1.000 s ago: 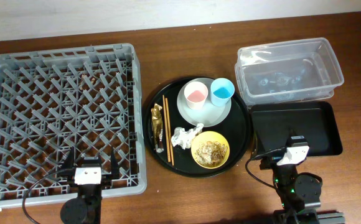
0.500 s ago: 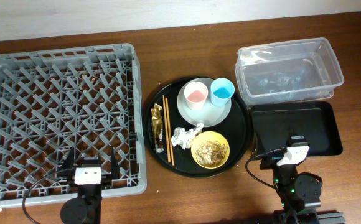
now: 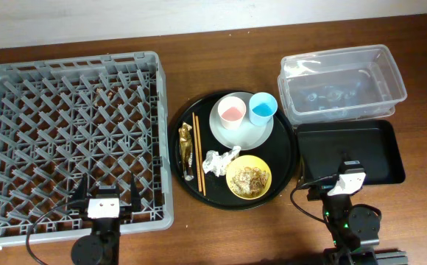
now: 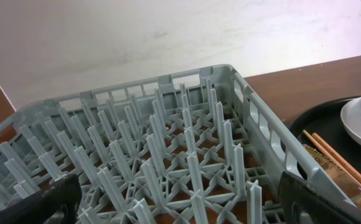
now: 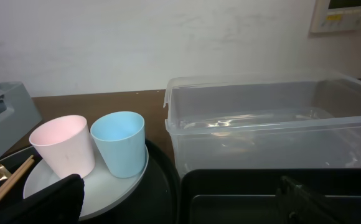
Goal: Sort waste into correct bins and load items into the dishwasher rack
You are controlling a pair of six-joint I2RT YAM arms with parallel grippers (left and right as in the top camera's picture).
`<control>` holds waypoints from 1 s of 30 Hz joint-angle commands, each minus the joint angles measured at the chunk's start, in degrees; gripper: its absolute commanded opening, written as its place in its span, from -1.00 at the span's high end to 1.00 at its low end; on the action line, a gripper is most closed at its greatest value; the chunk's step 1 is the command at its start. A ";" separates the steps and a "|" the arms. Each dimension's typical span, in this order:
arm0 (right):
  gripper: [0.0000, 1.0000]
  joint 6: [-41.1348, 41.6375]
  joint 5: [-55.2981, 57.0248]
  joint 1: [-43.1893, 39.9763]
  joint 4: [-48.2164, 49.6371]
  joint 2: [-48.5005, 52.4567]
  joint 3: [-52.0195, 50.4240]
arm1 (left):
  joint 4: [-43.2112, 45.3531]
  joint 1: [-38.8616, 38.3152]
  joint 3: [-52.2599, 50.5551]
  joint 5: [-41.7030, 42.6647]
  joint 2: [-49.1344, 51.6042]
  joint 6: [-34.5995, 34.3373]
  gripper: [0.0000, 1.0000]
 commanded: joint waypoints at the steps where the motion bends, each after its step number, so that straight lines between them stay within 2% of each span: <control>1: -0.98 0.22 -0.74 0.28 -0.04 -0.37 -0.31 | 2.99 -0.22 0.02 6.36 -0.39 -0.70 -0.99; 3: -0.97 0.22 -0.74 0.28 -0.04 -0.37 -0.31 | 1.95 -0.22 2.97 8.39 -0.39 -5.92 -0.99; 5: -0.97 0.22 -0.74 0.28 -0.04 -0.37 -0.31 | 0.02 -0.22 6.54 9.27 0.11 -6.03 -0.99; 8: -0.97 0.22 -0.74 0.28 -0.04 -0.37 -0.31 | -7.48 -0.22 19.15 9.33 6.12 -5.97 -0.99; 11: -0.97 0.22 -0.74 0.28 -0.04 -0.37 -0.31 | -17.40 -0.22 34.93 13.81 18.47 -5.92 -0.99; 15: -0.97 0.24 -0.74 0.28 -0.04 -0.37 -0.31 | -42.42 -0.22 62.40 25.77 47.06 -5.97 -0.99; 17: -0.97 0.22 -0.74 0.28 -0.04 -0.37 -0.31 | -43.98 -0.22 68.08 37.33 56.72 -5.97 -0.99; 19: -0.97 0.24 -0.74 0.28 -0.04 -0.37 -0.31 | -44.48 -0.22 68.74 44.26 62.77 -6.27 -0.99; 20: -0.97 0.22 -0.74 0.28 -0.04 -0.37 -0.31 | -45.13 -0.24 68.74 48.68 66.07 -6.84 -0.84; 21: -0.97 0.24 -0.74 0.28 -0.04 -0.37 -0.31 | -45.53 -0.52 68.74 49.05 68.04 -8.52 0.10; 22: -0.97 0.22 -0.74 0.28 -0.04 -0.37 -0.31 | -45.72 -1.16 68.74 48.15 69.59 -10.25 0.80; 24: -0.97 0.22 -0.74 0.28 -0.04 -0.37 -0.31 | -45.66 -5.88 68.74 36.22 73.24 -18.29 0.85; 26: -0.97 0.22 -0.74 0.28 -0.04 -0.37 -0.31 | -44.83 -12.33 68.74 25.44 74.88 -23.08 0.85; 28: -0.97 0.22 -0.74 0.28 -0.04 -0.37 -0.31 | -42.14 -21.22 68.74 14.01 77.18 -27.98 0.78; 30: -0.97 0.22 -0.74 0.28 -0.04 -0.37 -0.31 | -39.43 -27.58 68.74 7.17 79.95 -30.29 0.67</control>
